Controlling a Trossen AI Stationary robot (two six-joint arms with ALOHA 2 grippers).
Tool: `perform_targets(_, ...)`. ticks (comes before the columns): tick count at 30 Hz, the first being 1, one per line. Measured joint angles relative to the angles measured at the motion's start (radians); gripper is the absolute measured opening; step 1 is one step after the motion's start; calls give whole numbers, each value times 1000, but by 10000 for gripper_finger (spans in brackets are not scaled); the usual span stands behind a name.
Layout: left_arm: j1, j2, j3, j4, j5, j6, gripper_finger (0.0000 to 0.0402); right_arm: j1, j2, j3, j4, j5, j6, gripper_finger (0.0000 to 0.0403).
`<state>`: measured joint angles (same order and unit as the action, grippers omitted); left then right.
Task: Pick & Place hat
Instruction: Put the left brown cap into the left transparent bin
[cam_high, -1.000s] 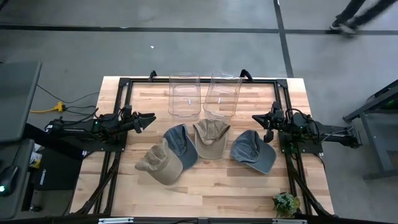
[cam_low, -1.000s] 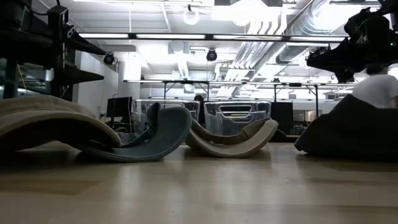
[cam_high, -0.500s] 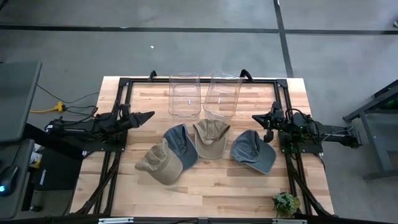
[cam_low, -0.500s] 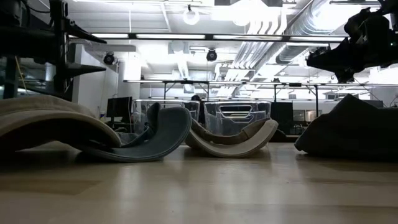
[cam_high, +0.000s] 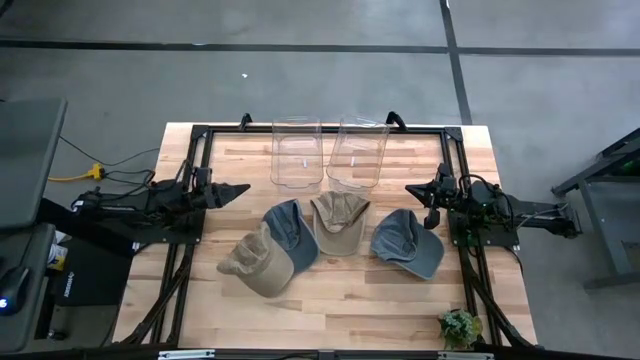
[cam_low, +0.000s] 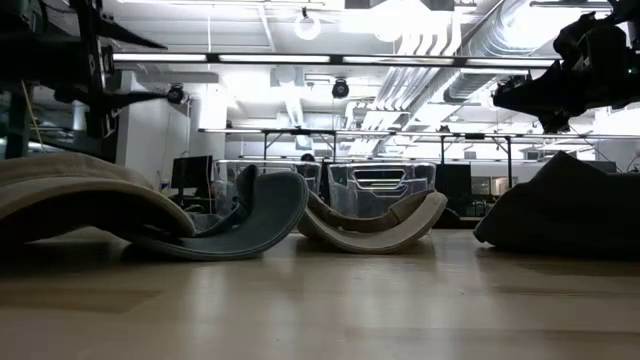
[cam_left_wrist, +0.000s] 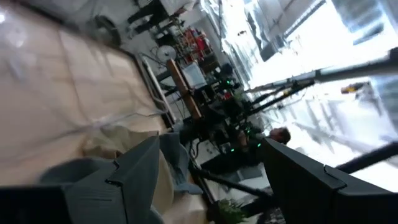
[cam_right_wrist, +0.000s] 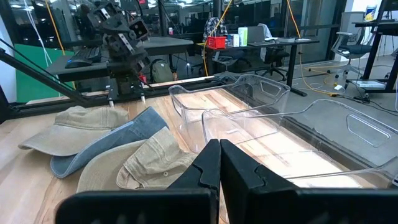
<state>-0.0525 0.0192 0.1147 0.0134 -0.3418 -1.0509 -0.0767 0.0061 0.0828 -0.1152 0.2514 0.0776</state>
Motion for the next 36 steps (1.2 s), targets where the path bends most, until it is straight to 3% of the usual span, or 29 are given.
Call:
perform_targets(8,0,63,176,-146,12,161,261,0,0,0,0,0,0,0)
perform_targets(21,0,303,498,-410,314,592,261,0,0,0,0,0,0,0)
perform_targets(36,0,633,704,-691,448,865,261,0,0,0,0,0,0,0)
